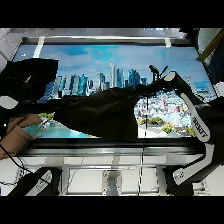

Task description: Fold the clothes and pants, and hang the long-sleeved shirts on hangers.

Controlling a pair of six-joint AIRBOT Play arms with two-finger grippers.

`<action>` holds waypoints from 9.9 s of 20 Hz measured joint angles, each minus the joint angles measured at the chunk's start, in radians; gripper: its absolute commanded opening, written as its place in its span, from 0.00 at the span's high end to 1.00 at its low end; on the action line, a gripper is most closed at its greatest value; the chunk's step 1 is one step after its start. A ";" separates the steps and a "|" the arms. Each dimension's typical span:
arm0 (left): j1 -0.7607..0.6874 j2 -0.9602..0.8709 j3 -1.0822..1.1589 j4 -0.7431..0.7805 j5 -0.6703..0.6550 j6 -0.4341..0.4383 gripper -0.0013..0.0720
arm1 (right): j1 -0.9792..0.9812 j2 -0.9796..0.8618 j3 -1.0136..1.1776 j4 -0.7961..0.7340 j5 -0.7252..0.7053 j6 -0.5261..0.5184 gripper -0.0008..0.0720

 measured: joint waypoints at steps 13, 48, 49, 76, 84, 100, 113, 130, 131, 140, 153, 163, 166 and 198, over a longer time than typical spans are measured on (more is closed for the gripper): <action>0.000 -0.016 -0.006 0.000 0.000 0.000 0.94 | -0.004 -0.294 0.340 0.021 0.084 0.037 0.38; 0.240 -0.002 0.035 0.018 0.441 -0.019 0.02 | -0.138 -0.074 0.605 -0.102 0.285 0.095 0.33; 0.292 0.032 0.018 0.047 0.330 -0.029 0.02 | -0.157 -0.029 0.571 -0.123 0.340 0.082 0.33; 0.186 -0.154 -0.345 -0.268 0.468 -0.043 0.94 | -0.203 0.710 -0.675 0.132 0.198 -0.228 0.33; 0.179 -0.157 -0.345 -0.281 0.467 -0.031 0.94 | -0.096 0.694 -0.932 0.213 0.108 -0.174 0.33; 0.179 -0.131 -0.339 -0.253 0.393 0.000 0.94 | 0.046 0.504 -0.983 0.477 -0.097 -0.294 0.98; 0.179 0.442 -0.243 0.207 -0.258 -0.058 0.94 | 0.045 1.027 -0.675 -0.065 0.274 0.010 0.99; 0.143 0.128 0.002 0.278 -0.085 -0.207 0.95 | 0.046 0.334 -0.013 -0.110 0.016 0.064 0.99; 0.121 0.069 0.037 0.278 -0.043 -0.208 0.94 | 0.047 0.270 0.043 -0.100 0.006 0.061 0.99; -0.064 -0.316 0.291 0.246 0.162 -0.214 0.94 | 0.049 -0.031 0.270 -0.054 0.024 -0.001 0.57; -0.076 -0.351 0.317 0.249 0.179 -0.214 0.94 | 0.094 -0.245 0.284 0.065 0.193 -0.117 0.39; -0.076 -0.351 0.317 0.257 0.168 -0.214 0.94 | 0.137 -0.283 0.289 0.143 0.199 -0.175 0.98; -0.076 -0.348 0.317 0.269 0.156 -0.214 0.94 | 0.134 -0.271 0.329 0.153 0.228 -0.178 0.99; -0.096 -0.509 0.494 0.418 0.381 -0.380 0.21 | 0.079 -0.354 0.626 -0.008 -0.177 0.040 0.37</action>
